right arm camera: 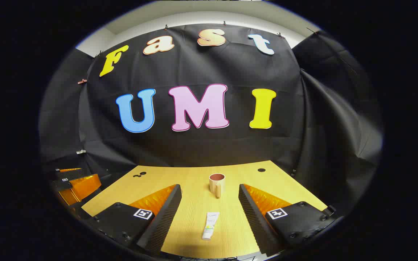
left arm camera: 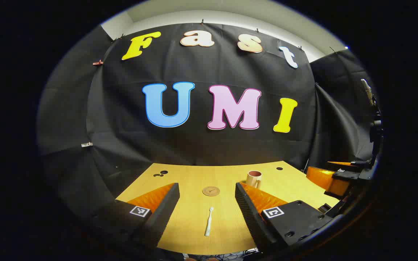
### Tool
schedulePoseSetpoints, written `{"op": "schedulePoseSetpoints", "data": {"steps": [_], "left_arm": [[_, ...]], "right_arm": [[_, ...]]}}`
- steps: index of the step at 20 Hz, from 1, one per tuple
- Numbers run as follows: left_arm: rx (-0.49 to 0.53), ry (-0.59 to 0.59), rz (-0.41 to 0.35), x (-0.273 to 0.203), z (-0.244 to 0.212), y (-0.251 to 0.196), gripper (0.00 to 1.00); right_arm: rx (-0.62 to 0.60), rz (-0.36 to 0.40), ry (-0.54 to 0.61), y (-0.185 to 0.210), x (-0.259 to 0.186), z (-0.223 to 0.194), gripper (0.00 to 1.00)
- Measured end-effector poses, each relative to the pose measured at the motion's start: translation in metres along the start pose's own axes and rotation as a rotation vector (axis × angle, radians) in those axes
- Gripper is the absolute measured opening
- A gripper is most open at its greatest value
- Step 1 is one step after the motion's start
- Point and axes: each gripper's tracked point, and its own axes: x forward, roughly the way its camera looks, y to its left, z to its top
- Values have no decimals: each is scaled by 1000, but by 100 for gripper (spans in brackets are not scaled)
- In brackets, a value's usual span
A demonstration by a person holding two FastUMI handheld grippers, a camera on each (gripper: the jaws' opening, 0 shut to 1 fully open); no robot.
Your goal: Put the toothbrush and toothpaste on the desktop into the cup, then pick up the cup and place it on the coaster on the desktop.
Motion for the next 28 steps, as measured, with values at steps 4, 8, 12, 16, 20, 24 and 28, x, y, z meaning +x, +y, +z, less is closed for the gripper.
{"op": "schedulePoseSetpoints", "data": {"steps": [4, 8, 12, 16, 20, 24, 28], "left_arm": [[-7, 0, -6, 7, 1, -2, 97], [-7, 5, 2, 15, 0, 2, 97], [-12, 12, 6, 18, -2, 3, 97], [-8, 21, 12, 21, -6, 3, 97], [-7, 26, 13, 25, -7, 1, 97], [1, 31, 31, 33, -10, 3, 97], [-3, 53, 64, 41, -16, 8, 97]], "right_arm": [[-15, 9, 2, 1, 8, 0, 98], [-14, 26, 2, 11, 14, 0, 97], [-24, 42, 10, 17, 20, -1, 97], [-9, 45, 27, 18, 26, -5, 97], [4, 40, 39, 15, 32, -6, 97], [-5, 46, 102, 10, 47, -21, 97], [-12, 71, 177, 12, 68, -42, 97]]}}
